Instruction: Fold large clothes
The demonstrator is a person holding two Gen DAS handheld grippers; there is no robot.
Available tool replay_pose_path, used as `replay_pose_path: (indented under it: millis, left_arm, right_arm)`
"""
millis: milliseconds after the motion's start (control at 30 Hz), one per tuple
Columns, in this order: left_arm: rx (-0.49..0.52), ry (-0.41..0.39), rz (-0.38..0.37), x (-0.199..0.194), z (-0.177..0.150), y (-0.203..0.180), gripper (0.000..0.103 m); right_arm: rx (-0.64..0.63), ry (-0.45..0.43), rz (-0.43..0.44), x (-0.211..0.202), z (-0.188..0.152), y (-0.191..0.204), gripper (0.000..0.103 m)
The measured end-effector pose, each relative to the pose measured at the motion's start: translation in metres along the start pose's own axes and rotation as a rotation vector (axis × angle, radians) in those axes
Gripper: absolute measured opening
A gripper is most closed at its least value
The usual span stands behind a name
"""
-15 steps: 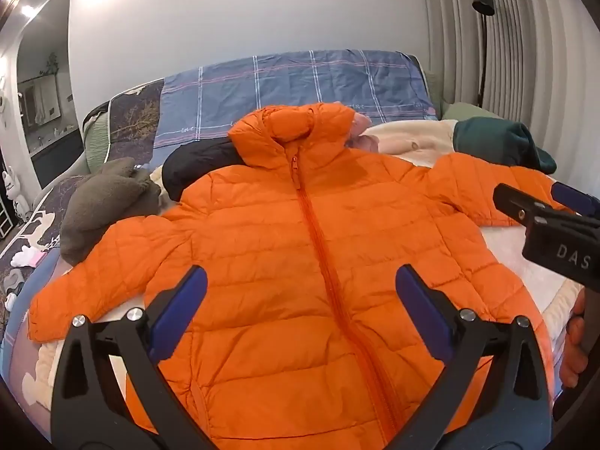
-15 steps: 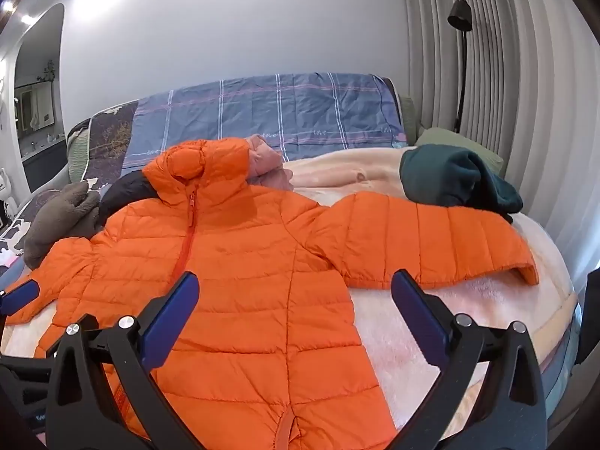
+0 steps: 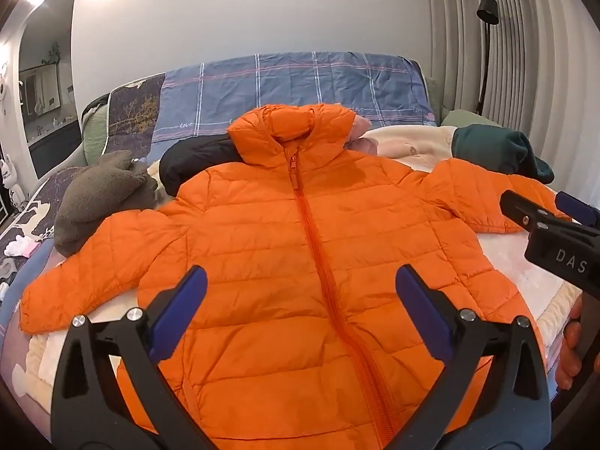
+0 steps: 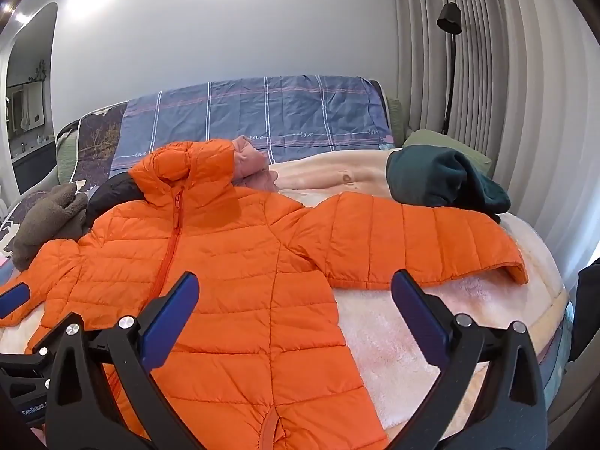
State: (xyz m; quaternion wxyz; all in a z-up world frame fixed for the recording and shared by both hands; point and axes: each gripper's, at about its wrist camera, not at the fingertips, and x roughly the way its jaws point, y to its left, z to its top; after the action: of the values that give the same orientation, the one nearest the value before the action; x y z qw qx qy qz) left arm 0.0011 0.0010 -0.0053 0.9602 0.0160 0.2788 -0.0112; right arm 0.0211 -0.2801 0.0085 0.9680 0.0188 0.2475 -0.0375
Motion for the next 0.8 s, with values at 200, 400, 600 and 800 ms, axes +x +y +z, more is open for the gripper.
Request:
replay_pose_path:
  millis: [200, 400, 600, 800]
  left_arm:
    - [-0.021, 0.012, 0.001, 0.002, 0.000, 0.003, 0.101]
    - [-0.016, 0.028, 0.005, 0.010, -0.003, 0.006, 0.101]
    - [-0.024, 0.041, 0.005, 0.013, -0.006, 0.009, 0.101]
    - [-0.019, 0.055, 0.005, 0.018, -0.009, 0.010, 0.101]
  right_arm:
    - [-0.004, 0.012, 0.004, -0.003, 0.005, 0.002, 0.102]
    - [-0.003, 0.053, 0.008, 0.005, 0.002, 0.004, 0.102]
    - [-0.007, 0.099, -0.007, 0.013, -0.003, 0.007, 0.102]
    - [-0.040, 0.148, -0.049, 0.023, -0.008, 0.009, 0.102]
